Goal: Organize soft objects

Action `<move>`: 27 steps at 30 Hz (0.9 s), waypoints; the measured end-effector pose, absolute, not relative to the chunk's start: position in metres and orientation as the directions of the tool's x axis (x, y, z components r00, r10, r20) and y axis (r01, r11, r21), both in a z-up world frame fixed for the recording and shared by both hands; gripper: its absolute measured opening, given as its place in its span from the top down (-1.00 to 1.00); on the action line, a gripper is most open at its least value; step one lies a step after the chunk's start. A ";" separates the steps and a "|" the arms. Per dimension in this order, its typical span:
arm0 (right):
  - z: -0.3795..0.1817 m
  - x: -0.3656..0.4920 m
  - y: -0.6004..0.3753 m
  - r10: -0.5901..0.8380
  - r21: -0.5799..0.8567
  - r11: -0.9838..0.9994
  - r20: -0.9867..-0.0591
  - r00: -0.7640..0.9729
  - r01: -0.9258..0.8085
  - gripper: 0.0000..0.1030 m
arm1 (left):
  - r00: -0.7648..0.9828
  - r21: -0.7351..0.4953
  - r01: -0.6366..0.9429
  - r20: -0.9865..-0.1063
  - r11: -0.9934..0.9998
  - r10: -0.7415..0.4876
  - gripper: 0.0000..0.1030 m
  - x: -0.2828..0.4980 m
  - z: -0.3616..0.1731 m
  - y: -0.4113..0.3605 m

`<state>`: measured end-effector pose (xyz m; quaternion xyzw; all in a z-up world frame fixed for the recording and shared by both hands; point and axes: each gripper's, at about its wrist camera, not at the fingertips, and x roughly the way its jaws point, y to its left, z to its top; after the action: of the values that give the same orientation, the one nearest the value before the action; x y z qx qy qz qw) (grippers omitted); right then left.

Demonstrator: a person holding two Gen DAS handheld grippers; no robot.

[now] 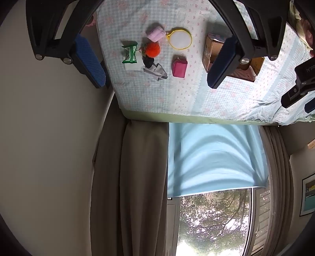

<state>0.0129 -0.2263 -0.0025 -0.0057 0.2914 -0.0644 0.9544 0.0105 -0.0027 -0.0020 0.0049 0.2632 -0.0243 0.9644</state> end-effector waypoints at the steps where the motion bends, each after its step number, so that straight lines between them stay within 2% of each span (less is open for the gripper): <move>1: -0.003 0.014 -0.227 -0.128 -0.048 0.991 -0.556 0.821 0.122 -0.99 | 0.857 -0.007 0.051 -0.513 0.999 -0.047 -0.99 0.011 -0.002 -0.003; 27: -0.004 0.014 -0.225 -0.130 -0.047 0.991 -0.555 0.821 0.125 -0.99 | 0.842 -0.057 0.032 -0.537 0.998 -0.057 -0.99 0.015 -0.002 0.006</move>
<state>0.0144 -0.2250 -0.0044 -0.0040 0.2913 -0.0669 0.9543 0.0152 0.0058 -0.0023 -0.0227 0.2805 -0.0232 0.9593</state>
